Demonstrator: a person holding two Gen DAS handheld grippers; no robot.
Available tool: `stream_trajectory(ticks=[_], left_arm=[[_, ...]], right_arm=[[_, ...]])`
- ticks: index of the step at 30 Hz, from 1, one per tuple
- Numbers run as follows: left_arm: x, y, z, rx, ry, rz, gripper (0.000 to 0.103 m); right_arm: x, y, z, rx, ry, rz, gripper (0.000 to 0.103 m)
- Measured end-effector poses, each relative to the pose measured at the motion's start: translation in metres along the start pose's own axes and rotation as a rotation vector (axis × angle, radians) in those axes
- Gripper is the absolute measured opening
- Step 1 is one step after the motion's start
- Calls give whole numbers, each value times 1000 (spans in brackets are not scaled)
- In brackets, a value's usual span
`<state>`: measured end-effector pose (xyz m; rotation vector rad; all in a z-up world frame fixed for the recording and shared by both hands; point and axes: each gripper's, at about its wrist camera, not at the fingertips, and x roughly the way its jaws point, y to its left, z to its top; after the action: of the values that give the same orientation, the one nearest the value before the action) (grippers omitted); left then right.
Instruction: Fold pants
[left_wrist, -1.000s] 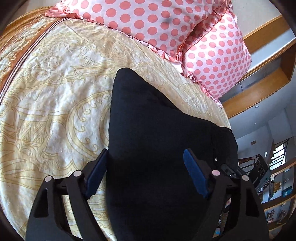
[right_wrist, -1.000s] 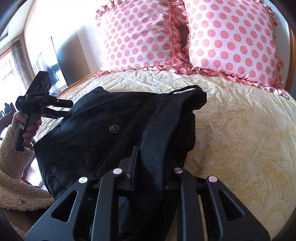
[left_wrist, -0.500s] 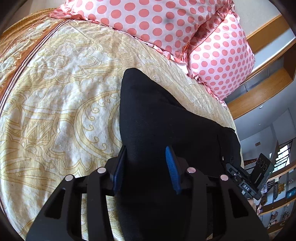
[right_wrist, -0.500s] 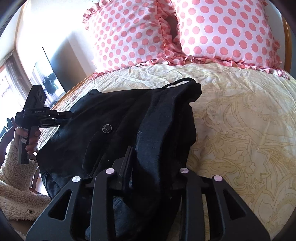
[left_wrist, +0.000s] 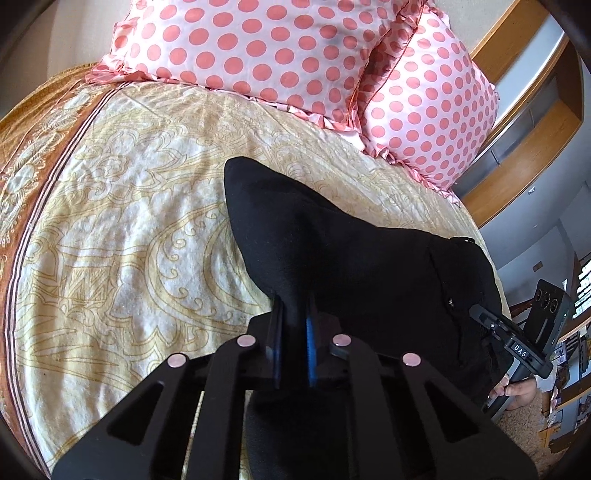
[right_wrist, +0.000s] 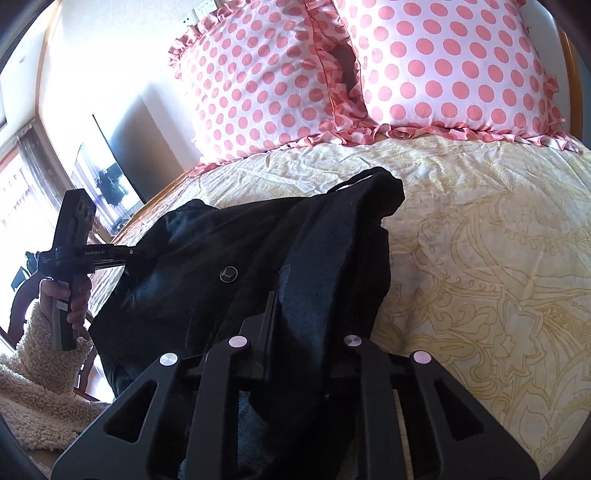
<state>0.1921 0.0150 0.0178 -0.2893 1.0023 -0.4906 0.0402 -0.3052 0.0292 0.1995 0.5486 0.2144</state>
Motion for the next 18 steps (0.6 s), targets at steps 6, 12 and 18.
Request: stream_trajectory(ticks=[6, 12, 18], left_arm=[[-16, -16, 16, 38, -59, -23, 6], [-13, -30, 45, 69, -103, -14, 6], [3, -35, 88, 103, -176, 45, 6]], right_arm=[[-3, -1, 21, 26, -42, 53, 16], [7, 2, 54, -8, -77, 46, 15], [25, -13, 103, 0, -126, 25, 15]])
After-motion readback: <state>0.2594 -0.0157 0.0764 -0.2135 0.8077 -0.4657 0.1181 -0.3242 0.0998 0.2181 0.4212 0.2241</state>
